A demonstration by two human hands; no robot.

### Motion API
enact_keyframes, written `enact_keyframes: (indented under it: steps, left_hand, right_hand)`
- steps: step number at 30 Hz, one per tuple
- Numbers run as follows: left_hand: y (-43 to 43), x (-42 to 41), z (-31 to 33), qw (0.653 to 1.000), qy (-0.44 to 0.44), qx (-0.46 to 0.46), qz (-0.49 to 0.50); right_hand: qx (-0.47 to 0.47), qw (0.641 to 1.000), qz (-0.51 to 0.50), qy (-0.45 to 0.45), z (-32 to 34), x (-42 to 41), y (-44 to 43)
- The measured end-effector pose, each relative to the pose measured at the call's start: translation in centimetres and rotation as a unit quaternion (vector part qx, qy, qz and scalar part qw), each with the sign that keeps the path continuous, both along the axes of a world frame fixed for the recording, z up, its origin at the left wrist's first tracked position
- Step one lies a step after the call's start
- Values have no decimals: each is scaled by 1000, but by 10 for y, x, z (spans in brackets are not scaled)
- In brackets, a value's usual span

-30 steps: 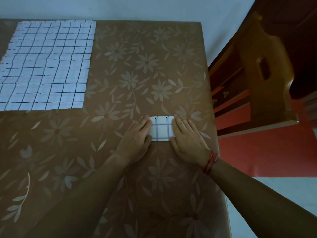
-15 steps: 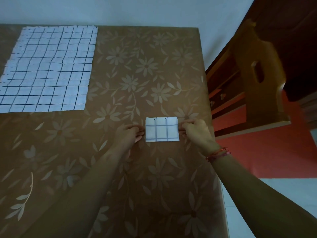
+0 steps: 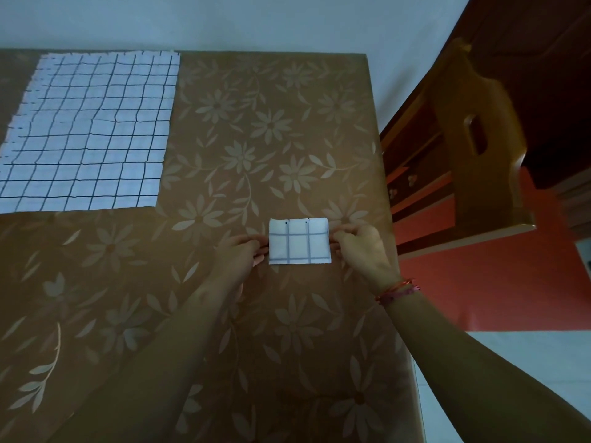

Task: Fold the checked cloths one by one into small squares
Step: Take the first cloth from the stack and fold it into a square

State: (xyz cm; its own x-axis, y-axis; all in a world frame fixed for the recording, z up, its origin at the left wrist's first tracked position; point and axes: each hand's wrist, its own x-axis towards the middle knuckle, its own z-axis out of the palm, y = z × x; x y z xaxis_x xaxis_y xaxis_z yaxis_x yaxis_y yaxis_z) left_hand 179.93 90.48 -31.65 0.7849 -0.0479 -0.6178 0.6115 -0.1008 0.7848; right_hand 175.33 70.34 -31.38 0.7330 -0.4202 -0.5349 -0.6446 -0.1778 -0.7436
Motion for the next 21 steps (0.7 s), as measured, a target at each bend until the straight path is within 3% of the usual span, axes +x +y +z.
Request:
enact_keyframes:
  steps: [21]
  left_hand:
    - [1, -2, 7, 1000, -9, 22, -12]
  right_hand:
    - [-11, 1000, 8, -12, -6, -3, 3]
